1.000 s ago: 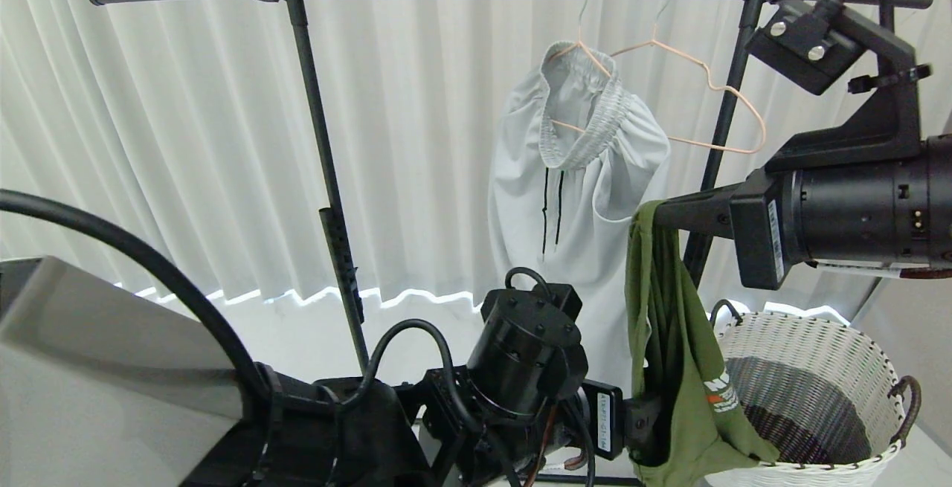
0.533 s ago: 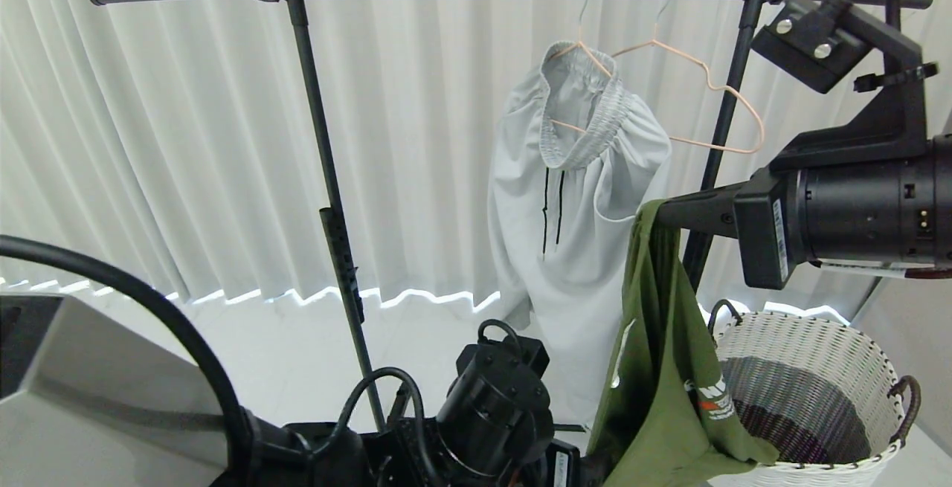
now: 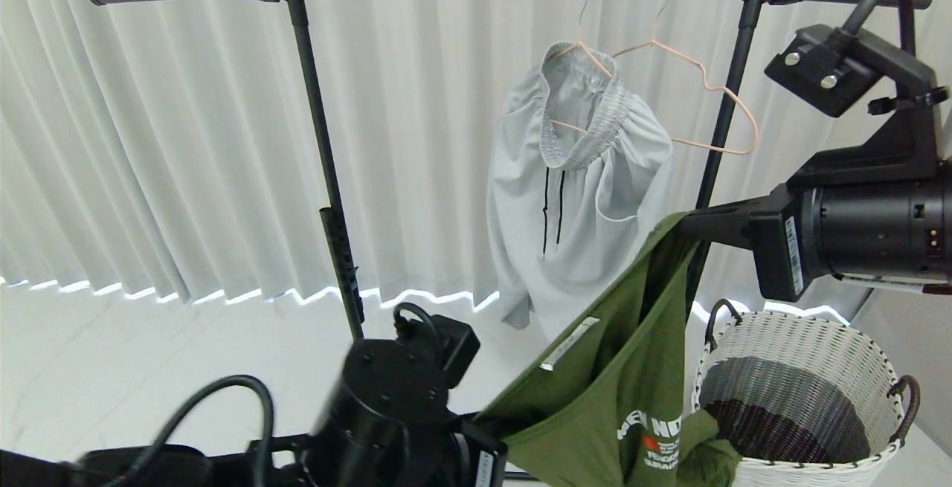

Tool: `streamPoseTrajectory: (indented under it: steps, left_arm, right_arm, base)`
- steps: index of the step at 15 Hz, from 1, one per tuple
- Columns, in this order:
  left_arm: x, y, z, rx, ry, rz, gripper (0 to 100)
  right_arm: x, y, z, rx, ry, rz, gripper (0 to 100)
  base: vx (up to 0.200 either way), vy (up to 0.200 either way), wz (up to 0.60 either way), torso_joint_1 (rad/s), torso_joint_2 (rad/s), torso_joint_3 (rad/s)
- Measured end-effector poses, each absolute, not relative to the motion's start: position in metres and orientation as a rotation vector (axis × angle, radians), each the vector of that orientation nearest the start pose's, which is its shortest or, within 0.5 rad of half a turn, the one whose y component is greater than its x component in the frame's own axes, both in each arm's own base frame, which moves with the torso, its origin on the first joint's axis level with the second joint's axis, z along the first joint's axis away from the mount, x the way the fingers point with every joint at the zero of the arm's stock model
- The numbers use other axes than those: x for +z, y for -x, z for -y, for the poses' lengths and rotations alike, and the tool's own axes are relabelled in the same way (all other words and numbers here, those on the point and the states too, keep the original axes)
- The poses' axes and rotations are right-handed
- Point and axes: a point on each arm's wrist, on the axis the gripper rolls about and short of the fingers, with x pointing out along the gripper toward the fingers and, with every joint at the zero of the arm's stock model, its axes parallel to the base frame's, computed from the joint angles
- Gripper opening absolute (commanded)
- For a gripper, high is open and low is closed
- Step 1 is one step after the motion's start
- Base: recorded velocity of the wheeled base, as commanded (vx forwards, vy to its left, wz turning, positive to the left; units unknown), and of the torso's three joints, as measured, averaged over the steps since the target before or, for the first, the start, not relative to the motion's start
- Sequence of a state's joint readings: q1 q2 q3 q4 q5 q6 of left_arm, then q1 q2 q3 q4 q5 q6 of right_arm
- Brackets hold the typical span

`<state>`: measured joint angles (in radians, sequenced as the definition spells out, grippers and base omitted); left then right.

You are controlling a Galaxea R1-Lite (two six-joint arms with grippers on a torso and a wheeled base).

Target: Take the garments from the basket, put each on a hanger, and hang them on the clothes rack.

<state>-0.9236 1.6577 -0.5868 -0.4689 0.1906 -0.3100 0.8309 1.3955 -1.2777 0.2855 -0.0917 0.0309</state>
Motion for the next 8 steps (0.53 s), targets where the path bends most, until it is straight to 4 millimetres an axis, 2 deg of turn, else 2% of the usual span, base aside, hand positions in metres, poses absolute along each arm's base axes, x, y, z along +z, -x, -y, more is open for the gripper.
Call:
streamPoseTrajectory:
  steps: [3,5,8]
  left_arm:
    - [0.184,-0.170,0.164,-0.531,-0.101,-0.511,0]
    - [0.250,-0.180,0.152,-0.484,-0.068,-0.396,0]
    - [0.341,-0.184,0.136,-0.426,-0.044,-0.250,0]
  right_arm:
    - [0.314,-0.149,-0.159,0.718,0.151,-0.363,0]
    - [0.321,-0.149,-0.157,0.714,0.148,-0.334,0]
    - [0.341,-0.145,-0.152,0.719,0.160,-0.292,0]
  base:
    - [0.000,0.000,0.00,0.000,0.00,0.000]
    - [0.000,0.000,0.00,0.000,0.00,0.000]
    - [0.000,0.000,0.00,0.000,0.00,0.000]
